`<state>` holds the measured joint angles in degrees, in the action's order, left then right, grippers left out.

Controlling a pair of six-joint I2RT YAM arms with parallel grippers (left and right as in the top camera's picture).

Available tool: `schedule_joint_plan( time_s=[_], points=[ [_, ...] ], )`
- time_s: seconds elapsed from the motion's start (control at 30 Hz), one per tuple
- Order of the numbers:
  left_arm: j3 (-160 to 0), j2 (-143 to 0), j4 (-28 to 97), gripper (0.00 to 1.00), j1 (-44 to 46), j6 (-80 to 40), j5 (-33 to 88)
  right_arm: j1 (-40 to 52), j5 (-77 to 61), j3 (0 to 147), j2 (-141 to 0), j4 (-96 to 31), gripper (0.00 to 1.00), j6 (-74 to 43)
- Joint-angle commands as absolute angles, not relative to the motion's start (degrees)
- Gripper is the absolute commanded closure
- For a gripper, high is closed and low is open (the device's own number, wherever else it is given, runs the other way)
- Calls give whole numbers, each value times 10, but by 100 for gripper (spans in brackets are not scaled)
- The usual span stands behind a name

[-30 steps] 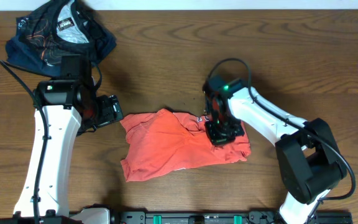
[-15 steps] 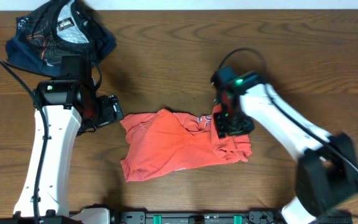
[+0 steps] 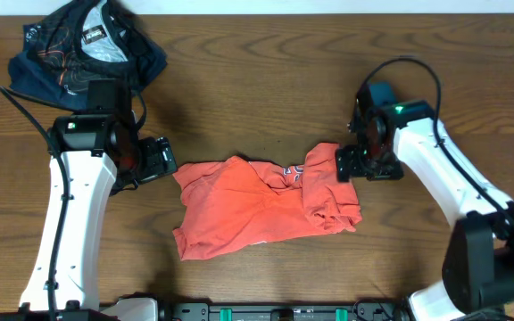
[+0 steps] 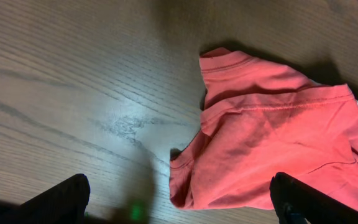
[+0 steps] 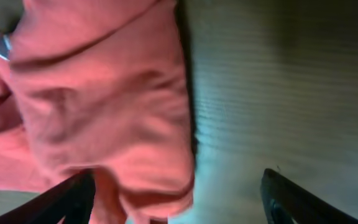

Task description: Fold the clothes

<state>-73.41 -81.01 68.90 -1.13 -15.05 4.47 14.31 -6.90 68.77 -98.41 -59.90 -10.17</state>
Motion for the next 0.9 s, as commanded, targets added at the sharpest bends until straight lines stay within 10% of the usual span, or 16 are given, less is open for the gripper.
schedule_joint_plan(
  time_s=[0.0,0.33,0.67,0.87],
  points=[
    [-727,-813,691,6,-11,-151,40,134,-176,647,-1002,-560,19,-43],
    [-727,-813,693,6,-11,-151,40,133,-200,579,-1023,-486,26,-42],
    [-727,-813,693,6,-11,-151,40,130,-178,573,-1023,-472,96,-75],
    [-727,-813,693,6,-11,-151,40,114,-119,573,-1023,-480,99,-112]
  ],
)
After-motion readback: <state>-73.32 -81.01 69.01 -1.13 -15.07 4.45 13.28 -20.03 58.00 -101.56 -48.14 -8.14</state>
